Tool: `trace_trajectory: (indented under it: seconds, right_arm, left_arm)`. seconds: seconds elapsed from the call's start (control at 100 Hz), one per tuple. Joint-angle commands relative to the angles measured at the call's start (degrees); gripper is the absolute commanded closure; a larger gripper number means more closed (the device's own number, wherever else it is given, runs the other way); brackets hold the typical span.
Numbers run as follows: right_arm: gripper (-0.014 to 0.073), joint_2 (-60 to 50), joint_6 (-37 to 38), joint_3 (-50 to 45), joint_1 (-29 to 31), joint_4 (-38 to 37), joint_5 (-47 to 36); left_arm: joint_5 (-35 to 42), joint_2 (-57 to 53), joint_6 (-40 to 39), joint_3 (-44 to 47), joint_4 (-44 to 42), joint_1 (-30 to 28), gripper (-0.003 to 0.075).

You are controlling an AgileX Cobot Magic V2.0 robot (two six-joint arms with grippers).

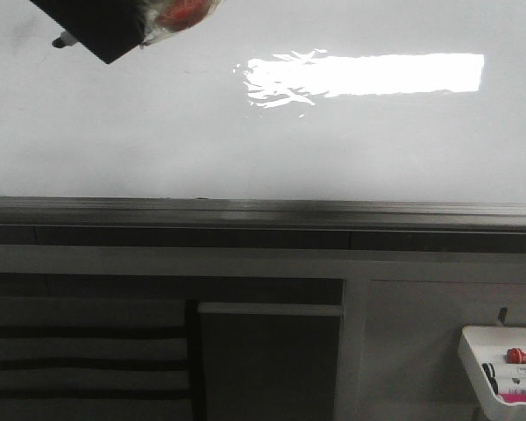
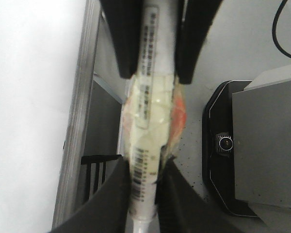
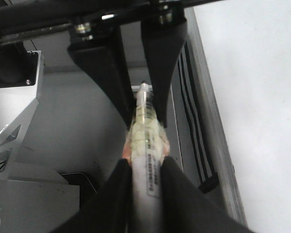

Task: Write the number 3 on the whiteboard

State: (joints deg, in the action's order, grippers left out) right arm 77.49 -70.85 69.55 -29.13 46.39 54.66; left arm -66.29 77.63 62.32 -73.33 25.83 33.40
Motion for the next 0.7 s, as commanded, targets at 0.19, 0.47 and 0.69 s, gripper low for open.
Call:
trace_trajectory:
  seconds: [0.19,0.47,0.69]
  right_arm:
    - [0.0617,-1.4,-0.7,2.0,0.0,3.1,-1.5]
    - [0.0617,-1.4,-0.7,2.0,0.0,3.1,-1.5]
    - [0.065,-1.4,-0.7,2.0,0.0,3.1,-1.6]
  left_arm:
    - [1.6,-1.7,-0.1,-1.9,2.6,0.4,0.0739]
    - [1.8,-1.7,-0.1,-1.9,2.6,0.4,0.0739]
    - [3.0,-1.7,-0.1,-1.9,2.6,0.4,0.0664]
